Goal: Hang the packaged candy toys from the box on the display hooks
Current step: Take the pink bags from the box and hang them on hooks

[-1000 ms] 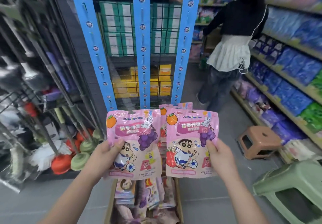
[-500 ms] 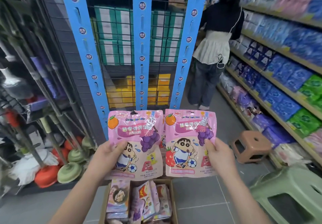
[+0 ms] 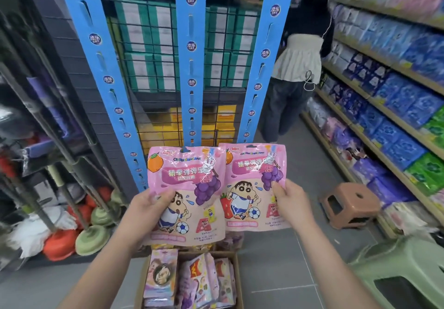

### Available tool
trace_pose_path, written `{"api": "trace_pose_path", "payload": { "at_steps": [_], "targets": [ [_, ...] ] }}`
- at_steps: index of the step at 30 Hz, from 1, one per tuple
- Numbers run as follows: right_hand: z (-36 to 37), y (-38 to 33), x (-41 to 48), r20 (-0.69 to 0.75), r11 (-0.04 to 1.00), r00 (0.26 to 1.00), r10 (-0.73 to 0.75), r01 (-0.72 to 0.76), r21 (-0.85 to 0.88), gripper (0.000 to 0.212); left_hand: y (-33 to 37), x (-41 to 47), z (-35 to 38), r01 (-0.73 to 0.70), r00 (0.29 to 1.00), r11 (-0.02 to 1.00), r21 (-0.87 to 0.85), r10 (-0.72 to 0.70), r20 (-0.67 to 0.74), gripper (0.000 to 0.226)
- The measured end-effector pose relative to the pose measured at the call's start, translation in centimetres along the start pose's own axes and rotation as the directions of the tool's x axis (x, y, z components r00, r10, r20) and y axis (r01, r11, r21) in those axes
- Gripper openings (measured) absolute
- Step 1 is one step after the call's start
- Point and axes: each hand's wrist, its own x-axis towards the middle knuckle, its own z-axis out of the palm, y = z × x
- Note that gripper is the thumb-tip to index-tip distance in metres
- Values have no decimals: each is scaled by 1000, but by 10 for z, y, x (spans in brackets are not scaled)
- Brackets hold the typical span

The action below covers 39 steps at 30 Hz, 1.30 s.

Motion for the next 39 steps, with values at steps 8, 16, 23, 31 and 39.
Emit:
{"api": "trace_pose_path", "payload": {
  "at_steps": [8, 16, 23, 31, 39],
  "targets": [
    [15, 13, 53, 127, 999, 991, -31, 26, 40, 22, 3, -4, 18, 42, 994, 997, 62, -35, -104, 16],
    [27, 47, 71, 227, 990, 974, -17, -15, 139, 21, 3, -8, 46, 62, 989, 995, 76, -50, -142, 19],
    [37, 60, 90, 260, 982, 965, 28, -76, 174, 15, -2, -2, 59, 74, 989, 996, 49, -67, -132, 15],
    [38, 62, 95, 222, 965, 972, 81, -132, 227, 13, -9, 7, 70, 132, 990, 991, -9, -132, -54, 15],
    [13, 60, 62, 49, 967, 995, -82, 68, 245, 40, 2, 20, 96, 108, 991, 994, -35, -105, 79, 25]
  ]
}}
